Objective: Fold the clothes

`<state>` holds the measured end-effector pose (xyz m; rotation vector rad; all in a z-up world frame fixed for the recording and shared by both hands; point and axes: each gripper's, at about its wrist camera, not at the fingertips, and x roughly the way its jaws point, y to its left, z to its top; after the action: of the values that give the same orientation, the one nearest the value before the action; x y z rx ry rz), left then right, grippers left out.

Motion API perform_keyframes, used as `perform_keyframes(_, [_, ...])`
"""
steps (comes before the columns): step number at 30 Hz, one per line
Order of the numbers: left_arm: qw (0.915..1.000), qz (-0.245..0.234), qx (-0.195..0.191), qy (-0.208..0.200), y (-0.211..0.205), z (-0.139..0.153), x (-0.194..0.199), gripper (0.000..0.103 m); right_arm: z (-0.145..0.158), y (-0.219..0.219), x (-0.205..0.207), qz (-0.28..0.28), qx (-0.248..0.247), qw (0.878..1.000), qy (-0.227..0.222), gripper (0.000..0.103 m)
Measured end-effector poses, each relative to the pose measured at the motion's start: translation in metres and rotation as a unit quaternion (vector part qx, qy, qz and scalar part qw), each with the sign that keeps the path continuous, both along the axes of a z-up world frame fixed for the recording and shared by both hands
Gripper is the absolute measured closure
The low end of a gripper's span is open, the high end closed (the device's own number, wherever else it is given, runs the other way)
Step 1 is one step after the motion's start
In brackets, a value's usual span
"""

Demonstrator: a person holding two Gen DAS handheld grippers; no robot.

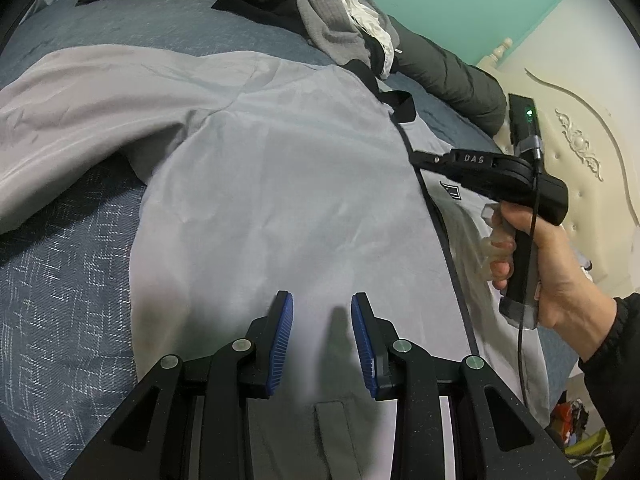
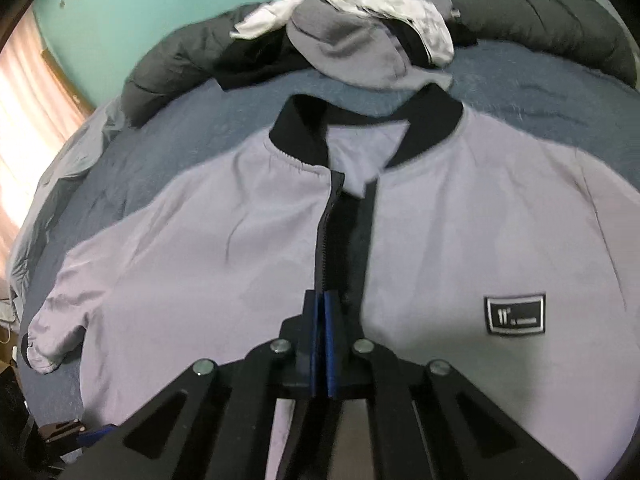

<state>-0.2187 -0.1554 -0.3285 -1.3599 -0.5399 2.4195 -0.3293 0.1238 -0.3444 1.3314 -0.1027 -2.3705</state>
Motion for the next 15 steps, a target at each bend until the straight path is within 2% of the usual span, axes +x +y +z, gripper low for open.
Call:
perform_keyframes(11, [1.0000,0.000,-0.002,-0.006,-0.002,-0.004,-0.003,0.070,-0.018,-0.017,-0.005,0.004,0.061,0.998,0.002,0.100])
perform_keyframes(15, [1.0000,0.003,0.003,-0.008,-0.006,-0.004,-0.004,0.070,-0.009,-0.016,-0.001,-0.004,0.071,0.997,0.020,0.100])
